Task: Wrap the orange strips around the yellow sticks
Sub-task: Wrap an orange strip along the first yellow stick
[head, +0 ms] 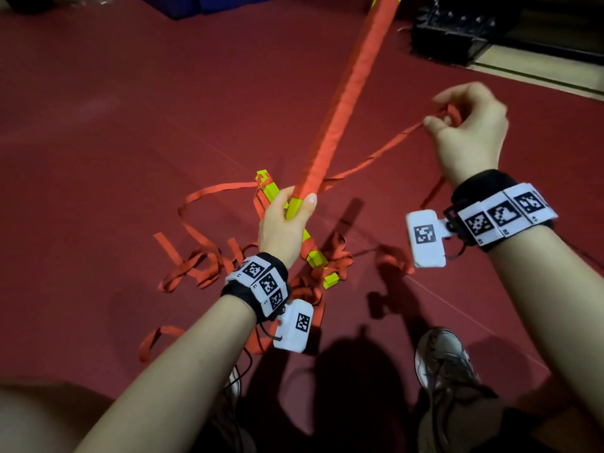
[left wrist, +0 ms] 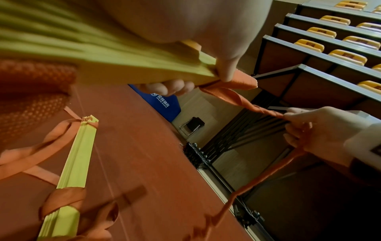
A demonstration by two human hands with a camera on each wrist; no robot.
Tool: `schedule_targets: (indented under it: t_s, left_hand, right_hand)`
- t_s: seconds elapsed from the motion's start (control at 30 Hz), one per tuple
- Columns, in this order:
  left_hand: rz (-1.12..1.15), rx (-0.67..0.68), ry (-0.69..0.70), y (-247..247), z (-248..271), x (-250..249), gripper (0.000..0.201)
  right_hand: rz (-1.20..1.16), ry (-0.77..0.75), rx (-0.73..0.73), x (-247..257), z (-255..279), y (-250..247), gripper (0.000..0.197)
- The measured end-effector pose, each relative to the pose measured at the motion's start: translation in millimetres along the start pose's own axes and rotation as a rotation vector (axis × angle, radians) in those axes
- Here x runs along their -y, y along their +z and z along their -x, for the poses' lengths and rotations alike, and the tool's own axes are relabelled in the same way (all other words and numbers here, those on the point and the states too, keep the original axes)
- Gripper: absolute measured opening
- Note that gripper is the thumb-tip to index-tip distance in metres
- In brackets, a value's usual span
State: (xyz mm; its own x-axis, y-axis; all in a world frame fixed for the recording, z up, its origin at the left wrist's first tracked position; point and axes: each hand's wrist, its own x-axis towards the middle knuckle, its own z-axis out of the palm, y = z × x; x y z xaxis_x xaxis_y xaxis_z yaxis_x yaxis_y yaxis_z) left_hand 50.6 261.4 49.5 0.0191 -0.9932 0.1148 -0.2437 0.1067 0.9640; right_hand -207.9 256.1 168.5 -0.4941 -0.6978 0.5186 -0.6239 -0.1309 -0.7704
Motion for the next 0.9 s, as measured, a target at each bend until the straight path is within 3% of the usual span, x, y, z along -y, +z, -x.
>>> schedule_targets:
  t_s: [0.1, 0.23, 0.33, 0.43, 0.5, 0.57, 0.67, 0.8, 0.9]
  left_hand:
    - [-0.015, 0.021, -0.019, 2.4, 3.6, -3.0, 0.045]
    - [0.061, 0.071, -0.038, 8.2, 9.2, -4.0, 0.065]
    - [0.165, 0.118, -0.045, 12.6, 15.0, -11.4, 0.029]
    - [0.245, 0.182, -0.062, 14.7, 20.1, -18.8, 0.013]
    - [0.289, 0.246, -0.092, 15.2, 24.1, -24.4, 0.009]
    - [0.331, 0.297, -0.102, 15.5, 26.4, -29.2, 0.008]
    - [0.338, 0.304, -0.091, 14.3, 25.6, -32.6, 0.01]
    - [0.311, 0.259, -0.093, 9.4, 19.0, -29.8, 0.017]
    - [0.321, 0.19, -0.102, 8.1, 18.2, -31.2, 0.007]
  right_hand:
    - [0.075, -0.042, 0.024, 0.5, 1.5, 2.2, 0.023]
    - [0.532, 0.015, 0.357, -9.8, 13.2, 12.7, 0.044]
    - [0.368, 0.01, 0.578, -6.9, 36.9, 30.5, 0.057]
    - [-0.11, 0.233, 0.756, 5.8, 72.6, 51.6, 0.051]
    - [-0.411, 0.425, 0.777, 13.2, 89.2, 59.9, 0.043]
    - [-0.496, 0.492, 0.768, 14.7, 94.8, 60.8, 0.041]
    - [-0.389, 0.403, 0.752, 10.5, 91.9, 58.2, 0.03]
    - [-0.157, 0.383, 0.605, 3.2, 86.8, 56.6, 0.037]
    - [-0.014, 0.321, 0.592, -0.6, 84.1, 49.2, 0.04]
